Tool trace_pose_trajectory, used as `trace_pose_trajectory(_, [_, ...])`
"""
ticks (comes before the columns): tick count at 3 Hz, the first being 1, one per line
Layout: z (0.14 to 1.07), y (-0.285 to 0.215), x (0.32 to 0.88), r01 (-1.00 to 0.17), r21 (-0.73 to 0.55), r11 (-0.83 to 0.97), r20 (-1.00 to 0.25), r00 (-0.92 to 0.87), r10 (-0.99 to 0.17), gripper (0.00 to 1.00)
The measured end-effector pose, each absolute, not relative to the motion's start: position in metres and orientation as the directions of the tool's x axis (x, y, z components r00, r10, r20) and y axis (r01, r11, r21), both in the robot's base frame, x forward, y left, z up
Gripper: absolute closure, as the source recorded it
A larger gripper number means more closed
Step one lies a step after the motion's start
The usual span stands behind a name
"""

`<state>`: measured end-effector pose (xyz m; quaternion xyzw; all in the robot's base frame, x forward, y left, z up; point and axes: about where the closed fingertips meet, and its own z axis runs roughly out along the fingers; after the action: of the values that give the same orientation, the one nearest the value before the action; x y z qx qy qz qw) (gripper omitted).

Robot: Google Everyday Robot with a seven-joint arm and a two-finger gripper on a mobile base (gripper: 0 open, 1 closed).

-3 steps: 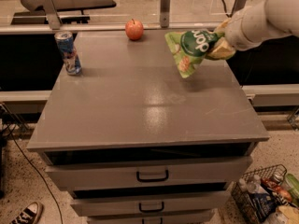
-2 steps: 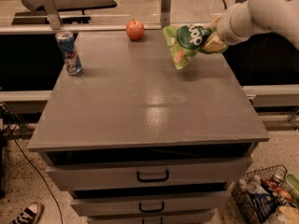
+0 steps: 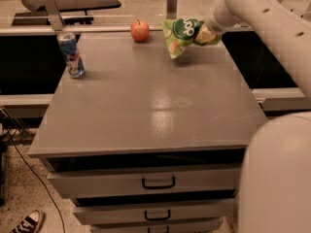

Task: Move green rice chip bag near apple

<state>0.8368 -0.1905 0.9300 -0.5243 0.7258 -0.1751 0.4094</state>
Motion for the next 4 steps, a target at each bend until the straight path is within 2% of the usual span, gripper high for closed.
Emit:
trace_pose_trajectory(2, [0.92,-0.172,0.886,-0.622,-0.644,0.446,-0.422,-0.197,-0.885,1.0])
trace_pose_trajectory(4, [0.906,-0.163,0.907,-0.612,-0.611,0.502,-0.437,-0.268,-0.858,1.0])
